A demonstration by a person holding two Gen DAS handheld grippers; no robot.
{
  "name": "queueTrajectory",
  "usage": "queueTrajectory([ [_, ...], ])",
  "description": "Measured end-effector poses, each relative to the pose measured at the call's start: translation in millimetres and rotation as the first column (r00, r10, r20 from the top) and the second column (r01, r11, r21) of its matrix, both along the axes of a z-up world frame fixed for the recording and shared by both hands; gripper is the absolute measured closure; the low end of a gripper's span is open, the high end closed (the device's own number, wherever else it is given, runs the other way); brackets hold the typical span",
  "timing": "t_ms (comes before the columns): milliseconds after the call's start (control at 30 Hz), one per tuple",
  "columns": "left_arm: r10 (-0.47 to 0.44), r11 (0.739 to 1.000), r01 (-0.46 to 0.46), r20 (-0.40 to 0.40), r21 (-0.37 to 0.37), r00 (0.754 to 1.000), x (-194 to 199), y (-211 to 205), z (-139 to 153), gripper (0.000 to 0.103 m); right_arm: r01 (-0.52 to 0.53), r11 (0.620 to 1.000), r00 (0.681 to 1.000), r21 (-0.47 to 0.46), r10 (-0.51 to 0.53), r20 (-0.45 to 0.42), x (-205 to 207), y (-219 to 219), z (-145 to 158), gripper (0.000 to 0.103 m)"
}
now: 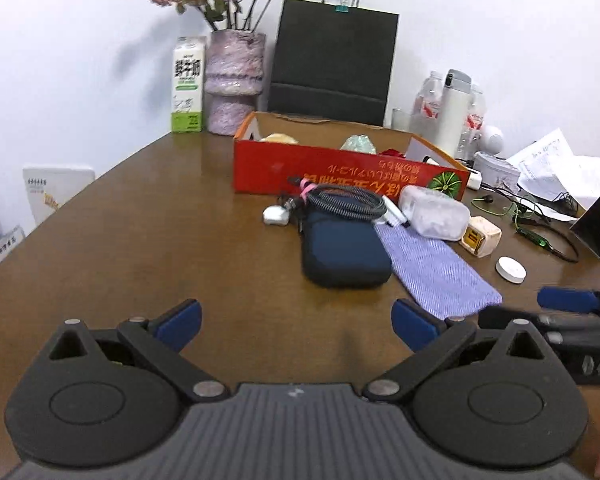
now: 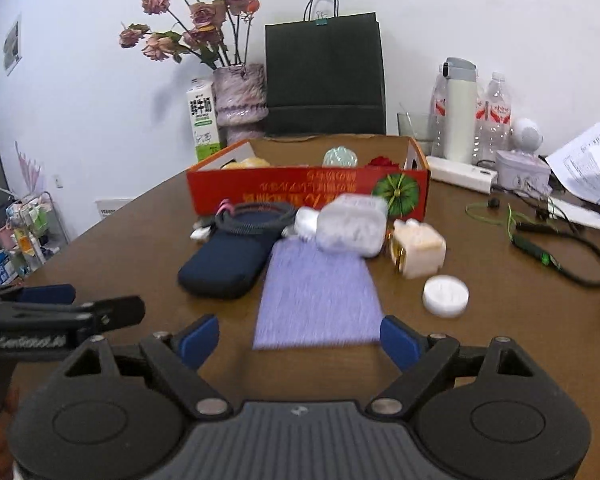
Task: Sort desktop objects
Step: 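Grasp the black braided cable with the left tool while the right tool grasps the white round disc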
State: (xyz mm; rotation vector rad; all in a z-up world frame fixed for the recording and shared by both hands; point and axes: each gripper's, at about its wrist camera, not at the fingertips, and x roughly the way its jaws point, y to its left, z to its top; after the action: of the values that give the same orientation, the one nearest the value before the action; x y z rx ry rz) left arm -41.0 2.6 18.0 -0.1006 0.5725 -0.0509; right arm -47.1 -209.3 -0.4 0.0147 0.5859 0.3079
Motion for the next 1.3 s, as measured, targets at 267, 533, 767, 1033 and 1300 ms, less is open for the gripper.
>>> queueTrajectory([
  [267,-0.015,0.999,0.015,-0.009,-0.046,1.0,-15.7,5.6,-13.1,0.0,-0.03,1.0,0.999,-0.009,0.031,0.033,-32.9,0.0,-11.1,0.016],
  [533,-0.054,0.997,0.052,-0.026,-0.064,0.998,10.5,-1.7,-13.3,0.0,0.078,0.995,0.997,-0.054,-0.076,0.031,3.2,-27.0,-6.3,0.022],
  [767,-0.098,0.995,0.098,0.022,-0.004,0.995,76.2,-16.3,16.7,0.0,0.173,0.979,0.985,-0.108,-0.172,0.016,66.7,-56.7,-5.3,0.038],
  [1033,-0.093,0.996,0.093,0.008,-0.001,0.996,154.7,-14.2,23.1,0.014,0.187,0.973,0.98,-0.134,-0.195,-0.047,104.2,-73.0,-23.5,0.042],
  [1300,-0.146,0.989,0.148,-0.16,0.004,0.976,210.5,-17.5,5.2,0.06,0.144,0.98,0.987,-0.135,-0.152,-0.058,114.5,-66.2,-29.1,0.065],
])
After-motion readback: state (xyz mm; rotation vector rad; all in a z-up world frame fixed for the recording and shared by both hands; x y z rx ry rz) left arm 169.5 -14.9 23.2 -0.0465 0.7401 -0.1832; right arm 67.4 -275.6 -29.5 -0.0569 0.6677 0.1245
